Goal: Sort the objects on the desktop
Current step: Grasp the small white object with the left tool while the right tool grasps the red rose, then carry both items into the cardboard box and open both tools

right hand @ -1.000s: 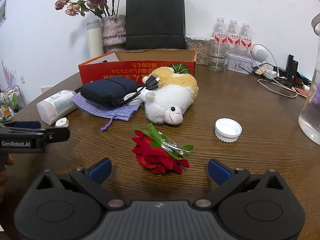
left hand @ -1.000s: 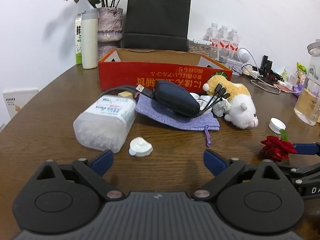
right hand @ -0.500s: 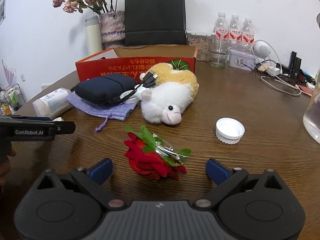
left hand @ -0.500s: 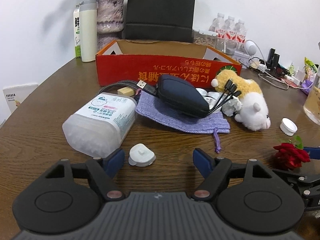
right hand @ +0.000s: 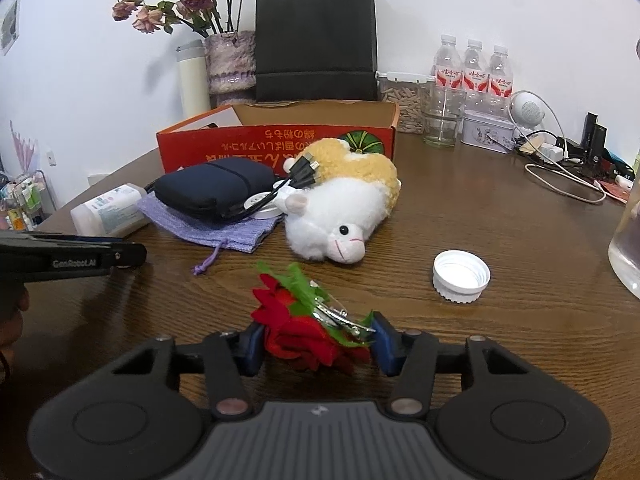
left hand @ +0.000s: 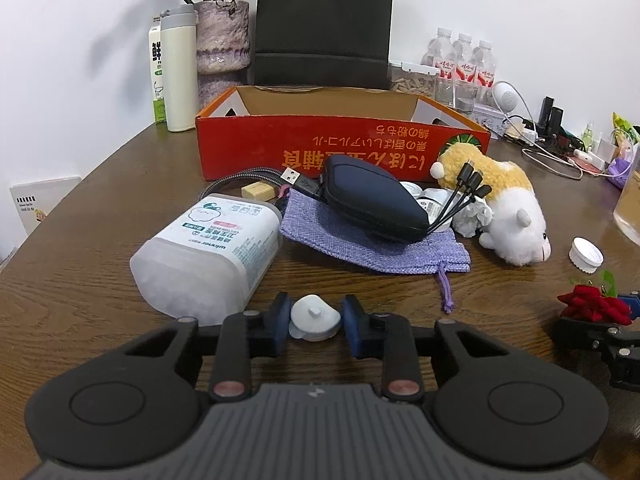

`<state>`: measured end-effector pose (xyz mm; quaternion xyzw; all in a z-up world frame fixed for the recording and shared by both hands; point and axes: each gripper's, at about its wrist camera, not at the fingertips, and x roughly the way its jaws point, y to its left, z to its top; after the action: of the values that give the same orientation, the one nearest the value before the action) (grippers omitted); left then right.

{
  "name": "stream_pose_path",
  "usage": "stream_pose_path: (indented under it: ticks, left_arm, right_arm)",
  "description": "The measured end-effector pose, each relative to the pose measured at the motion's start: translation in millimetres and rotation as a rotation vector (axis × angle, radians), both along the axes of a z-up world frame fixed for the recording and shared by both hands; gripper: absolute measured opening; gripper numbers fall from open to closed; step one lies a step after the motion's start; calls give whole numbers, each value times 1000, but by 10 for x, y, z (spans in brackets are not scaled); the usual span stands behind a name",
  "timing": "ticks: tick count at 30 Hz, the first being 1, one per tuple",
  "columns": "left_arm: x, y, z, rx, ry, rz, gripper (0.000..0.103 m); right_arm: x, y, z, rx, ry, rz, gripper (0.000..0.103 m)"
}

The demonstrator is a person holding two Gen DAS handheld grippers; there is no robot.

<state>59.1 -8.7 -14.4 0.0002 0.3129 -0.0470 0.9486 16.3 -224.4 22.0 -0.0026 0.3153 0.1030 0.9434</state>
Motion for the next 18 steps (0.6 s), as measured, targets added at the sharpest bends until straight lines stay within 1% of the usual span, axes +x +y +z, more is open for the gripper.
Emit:
stream_pose_path:
  ticks: [4,9,14,18]
  left_arm:
    - [-40,21,9,-20,-1,-5,29]
    - [-124,33,73,-35,-30,-10,29]
    - [-146,48,246,-48,-91,-25,29]
    - [-69,51,481,-54,-166,-36,29]
  right_arm:
    - [-47,1,18,9,-12,1,50]
    - [-113,9,103,11,-48,9,50]
    - [-86,27,283,5,-114,24,50]
    - [49,85,500,4,-197,52,50]
